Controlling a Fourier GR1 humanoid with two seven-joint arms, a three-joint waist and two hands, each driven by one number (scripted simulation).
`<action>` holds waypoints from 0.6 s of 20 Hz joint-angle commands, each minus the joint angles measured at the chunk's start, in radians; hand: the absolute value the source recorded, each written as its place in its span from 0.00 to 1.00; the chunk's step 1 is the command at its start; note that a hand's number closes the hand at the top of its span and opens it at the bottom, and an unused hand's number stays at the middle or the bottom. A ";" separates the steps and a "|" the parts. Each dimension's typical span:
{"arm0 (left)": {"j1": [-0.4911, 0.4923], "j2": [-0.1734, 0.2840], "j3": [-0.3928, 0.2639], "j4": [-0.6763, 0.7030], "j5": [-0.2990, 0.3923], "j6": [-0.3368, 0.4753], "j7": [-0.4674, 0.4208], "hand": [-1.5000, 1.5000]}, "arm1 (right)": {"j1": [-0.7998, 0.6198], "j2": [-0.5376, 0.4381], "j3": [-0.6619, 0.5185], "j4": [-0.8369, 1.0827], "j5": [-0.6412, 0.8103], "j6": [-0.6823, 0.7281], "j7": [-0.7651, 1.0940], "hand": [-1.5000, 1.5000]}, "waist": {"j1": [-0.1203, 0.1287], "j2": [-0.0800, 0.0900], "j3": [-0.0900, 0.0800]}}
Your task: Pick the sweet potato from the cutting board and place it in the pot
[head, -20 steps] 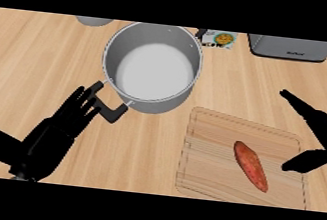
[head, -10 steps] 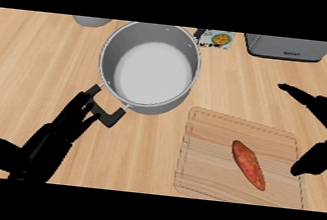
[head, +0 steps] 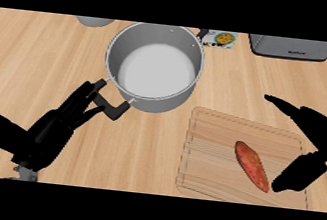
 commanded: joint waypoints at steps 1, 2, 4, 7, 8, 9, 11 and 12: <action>-0.024 -0.036 -0.047 0.086 -0.052 -0.013 -0.017 0.50 | 0.049 0.071 -0.009 0.021 0.068 -0.002 -0.017 0.00 | 0.003 0.012 -0.004; 0.010 -0.006 -0.022 0.072 0.003 -0.057 -0.001 0.50 | 0.059 0.100 0.037 0.008 0.088 -0.024 0.019 0.00 | 0.006 0.012 -0.005; -0.063 -0.014 0.002 0.122 0.008 -0.036 0.043 0.50 | 0.013 0.122 0.041 -0.035 0.080 0.004 0.109 0.00 | 0.003 0.012 -0.005; -0.010 -0.026 -0.029 0.064 -0.040 -0.016 0.034 0.50 | 0.108 0.092 0.055 -0.033 0.186 0.008 0.021 0.00 | 0.002 0.011 -0.004; -0.002 -0.057 -0.055 0.039 -0.068 0.020 0.040 0.50 | 0.060 0.147 0.063 -0.032 0.193 -0.004 0.116 0.00 | 0.007 0.011 -0.005; -0.022 -0.020 -0.016 0.060 -0.026 -0.028 0.048 0.50 | 0.063 0.131 0.079 -0.028 0.221 0.016 0.110 0.00 | 0.006 0.011 -0.005; -0.021 0.000 0.019 0.140 -0.028 -0.078 -0.040 0.50 | 0.091 0.099 0.067 0.020 0.271 0.025 0.042 0.00 | 0.003 0.013 -0.005; -0.040 -0.042 -0.018 0.138 -0.048 -0.031 0.005 0.50 | 0.099 0.122 0.100 0.011 0.321 -0.002 0.052 0.00 | 0.000 0.013 -0.005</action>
